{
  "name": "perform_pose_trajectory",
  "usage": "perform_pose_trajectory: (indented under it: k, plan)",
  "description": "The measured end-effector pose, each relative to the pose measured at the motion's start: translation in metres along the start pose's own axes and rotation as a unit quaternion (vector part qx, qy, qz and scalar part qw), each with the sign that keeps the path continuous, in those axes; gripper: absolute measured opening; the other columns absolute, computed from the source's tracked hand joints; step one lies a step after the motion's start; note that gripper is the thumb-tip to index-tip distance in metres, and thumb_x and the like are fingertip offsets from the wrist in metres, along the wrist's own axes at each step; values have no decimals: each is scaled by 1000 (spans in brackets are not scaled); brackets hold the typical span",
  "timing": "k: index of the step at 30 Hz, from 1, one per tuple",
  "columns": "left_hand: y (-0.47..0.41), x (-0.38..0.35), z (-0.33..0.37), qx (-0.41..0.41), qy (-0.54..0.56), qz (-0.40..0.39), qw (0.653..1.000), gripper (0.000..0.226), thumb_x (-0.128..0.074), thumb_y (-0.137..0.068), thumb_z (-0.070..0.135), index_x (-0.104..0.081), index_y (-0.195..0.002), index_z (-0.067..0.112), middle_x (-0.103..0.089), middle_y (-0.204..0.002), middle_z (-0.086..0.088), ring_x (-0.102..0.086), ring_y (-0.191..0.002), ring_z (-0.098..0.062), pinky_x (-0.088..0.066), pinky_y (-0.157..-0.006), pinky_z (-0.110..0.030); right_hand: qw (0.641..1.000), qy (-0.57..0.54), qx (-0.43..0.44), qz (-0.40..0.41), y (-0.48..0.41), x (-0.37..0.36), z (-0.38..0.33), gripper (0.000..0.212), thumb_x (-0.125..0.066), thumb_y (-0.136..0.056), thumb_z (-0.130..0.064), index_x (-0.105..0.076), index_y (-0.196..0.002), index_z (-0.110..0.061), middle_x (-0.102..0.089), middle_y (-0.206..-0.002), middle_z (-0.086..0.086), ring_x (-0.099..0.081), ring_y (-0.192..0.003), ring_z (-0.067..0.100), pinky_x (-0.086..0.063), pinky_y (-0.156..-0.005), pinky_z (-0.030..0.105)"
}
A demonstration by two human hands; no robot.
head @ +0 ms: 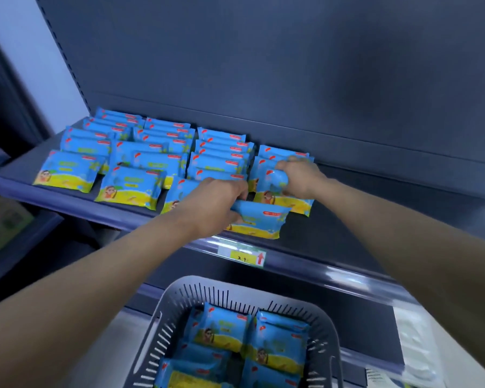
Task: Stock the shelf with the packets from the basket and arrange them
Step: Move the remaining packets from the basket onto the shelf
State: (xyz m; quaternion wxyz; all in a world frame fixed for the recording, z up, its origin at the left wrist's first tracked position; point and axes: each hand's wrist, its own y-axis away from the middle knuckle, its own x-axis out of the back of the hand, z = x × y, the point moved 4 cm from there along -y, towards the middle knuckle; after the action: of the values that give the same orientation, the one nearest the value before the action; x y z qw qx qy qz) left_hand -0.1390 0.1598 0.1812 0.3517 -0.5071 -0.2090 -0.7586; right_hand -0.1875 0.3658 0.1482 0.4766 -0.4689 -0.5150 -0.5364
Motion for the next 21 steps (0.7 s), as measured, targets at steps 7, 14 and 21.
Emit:
perform_pose_trajectory:
  k: [7,14,21]
  plan:
    - [-44,-12,10,3,-17,-15,1000,22,-68,-79,16,-49,-90,12,-52,-73,2,-45,-70,-20,-28,-52,-25,999,-20,-5,41,-16,4,19,73,-69,-79,-42,-36,-141,-23,-38,-136,8,-34,-126,30,-30,-103,42]
    - [-89,-38,9,31,16,-40,999,36,-70,-81,20,-52,-111,12,-60,-98,-8,-55,-88,-26,-46,-73,-32,967,-225,-38,112,9,11,55,40,-60,-89,-25,-53,-127,-16,-52,-126,7,-44,-122,27,-34,-104,47]
    - [-109,-52,6,14,-129,-12,991,57,-66,-82,33,-44,-131,13,-47,-129,-10,-39,-120,-30,-26,-102,-37,972,-164,-25,165,41,26,45,41,-56,-91,-27,-51,-129,-14,-51,-126,6,-45,-118,26,-36,-101,42]
